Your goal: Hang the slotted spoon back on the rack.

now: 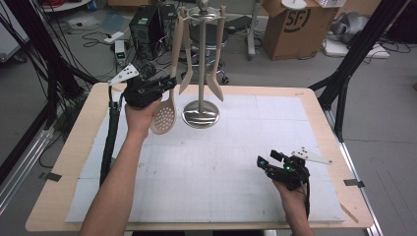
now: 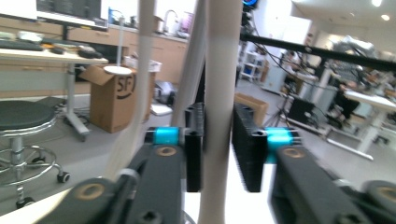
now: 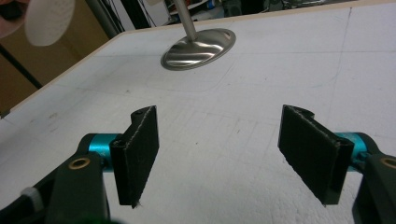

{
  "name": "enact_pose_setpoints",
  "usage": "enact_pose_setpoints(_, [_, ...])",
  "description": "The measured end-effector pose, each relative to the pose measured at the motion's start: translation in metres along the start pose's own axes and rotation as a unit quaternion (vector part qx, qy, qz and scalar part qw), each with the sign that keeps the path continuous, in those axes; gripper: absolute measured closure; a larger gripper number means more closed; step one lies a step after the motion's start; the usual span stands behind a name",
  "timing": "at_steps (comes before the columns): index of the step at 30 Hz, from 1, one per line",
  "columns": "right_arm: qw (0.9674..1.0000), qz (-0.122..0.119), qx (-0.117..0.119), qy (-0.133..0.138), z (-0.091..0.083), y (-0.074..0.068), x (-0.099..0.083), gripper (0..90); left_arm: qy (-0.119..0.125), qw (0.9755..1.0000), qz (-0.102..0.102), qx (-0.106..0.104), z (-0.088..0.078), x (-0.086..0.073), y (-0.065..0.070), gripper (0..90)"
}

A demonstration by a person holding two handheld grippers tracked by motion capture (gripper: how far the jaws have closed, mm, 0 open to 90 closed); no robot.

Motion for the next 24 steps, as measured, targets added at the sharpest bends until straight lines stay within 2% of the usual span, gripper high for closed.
enact_pose_setpoints(2, [1.0,0.003,0.001,-0.001,-0.001,0.0,0.0,28.2,0.01,0.9998,-0.008,0.015,-0.001,0.001,-0.002,59.8])
enact_pose_setpoints(6, [1.0,0.003,0.0,0.001,-0.002,0.0,0.0,28.2,0.021,0.9993,-0.005,0.03,-0.006,0.006,-0.002,53.4])
enact_pose_setpoints(7, [1.0,0.004,0.001,0.002,-0.002,0.0,0.0,28.1,0.026,0.9992,-0.008,0.028,-0.007,0.008,-0.001,52.6])
enact_pose_setpoints(12, [1.0,0.0,0.003,0.002,-0.001,-0.001,0.001,28.2,0.051,0.9985,0.005,0.02,-0.008,0.015,0.014,48.8])
enact_pose_setpoints(17, [1.0,0.003,0.002,0.003,-0.002,0.0,0.0,28.2,0.088,0.9958,0.017,0.015,-0.005,0.022,0.035,45.9])
enact_pose_setpoints(20, [1.0,0.0,0.003,0.005,-0.003,0.0,0.001,28.2,0.101,0.9942,0.028,0.024,-0.001,0.025,0.045,46.5])
enact_pose_setpoints(24, [1.0,0.002,0.005,0.006,-0.003,0.0,0.001,28.2,0.11,0.993,0.029,0.031,0.012,0.029,0.056,46.9])
Point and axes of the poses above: each handheld gripper's, and its own axes: z roughly forward along the jaws, x roughly out of its top, y roughly to its right, the point moved 4 cm from there along z, roughly forward along the jaws, and after that the axes turned 3 degrees about -z, right-handed, at the moved point
